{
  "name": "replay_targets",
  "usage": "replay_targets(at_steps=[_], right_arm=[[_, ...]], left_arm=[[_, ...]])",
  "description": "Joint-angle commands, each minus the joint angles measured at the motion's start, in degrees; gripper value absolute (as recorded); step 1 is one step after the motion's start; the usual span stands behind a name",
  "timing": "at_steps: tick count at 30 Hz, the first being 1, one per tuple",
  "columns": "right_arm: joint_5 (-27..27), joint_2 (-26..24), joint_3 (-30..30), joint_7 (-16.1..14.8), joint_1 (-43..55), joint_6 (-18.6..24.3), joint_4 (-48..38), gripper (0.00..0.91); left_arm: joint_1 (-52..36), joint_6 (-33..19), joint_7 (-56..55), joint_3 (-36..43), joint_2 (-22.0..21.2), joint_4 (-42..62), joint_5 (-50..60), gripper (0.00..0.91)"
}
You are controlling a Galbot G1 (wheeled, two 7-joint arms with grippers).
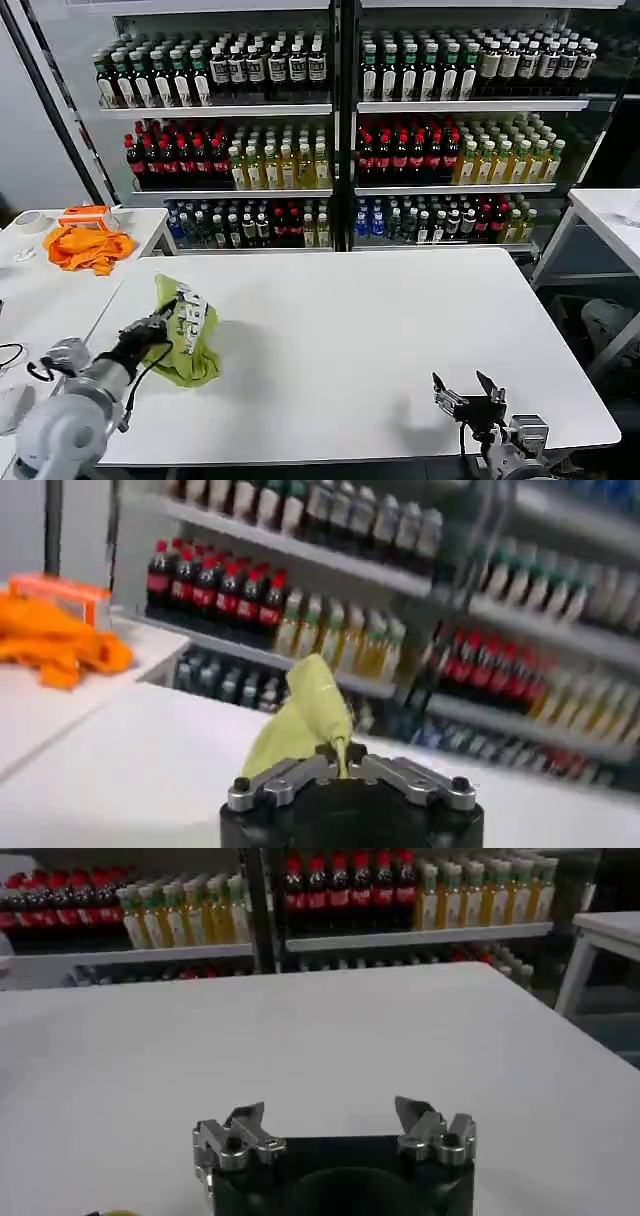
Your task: Fold and organize the clothes.
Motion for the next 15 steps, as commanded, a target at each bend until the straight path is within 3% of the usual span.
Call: replay_targets(at_steps=[1, 10, 15], right_arm=[[-0.4, 0.2, 0.0, 0.1, -0.2, -0.2, 0.5, 0.907], [-1.5, 0.7, 1.5, -0.1, -2.6, -0.1, 1.7, 0.907], [-1.4, 0.8, 2.4, -0.1, -3.2, 0.0, 2.2, 0.907]], left_arm=[[-10.9, 7.1, -3.9, 26.5, -2.6, 1.7, 35.7, 0.020], [-27.8, 7.2, -10.3, 38.8, -13.3, 6.4, 9.8, 0.020], [-32.0, 7.1, -12.2, 42.3, -18.8, 12.2, 2.9, 0.020]])
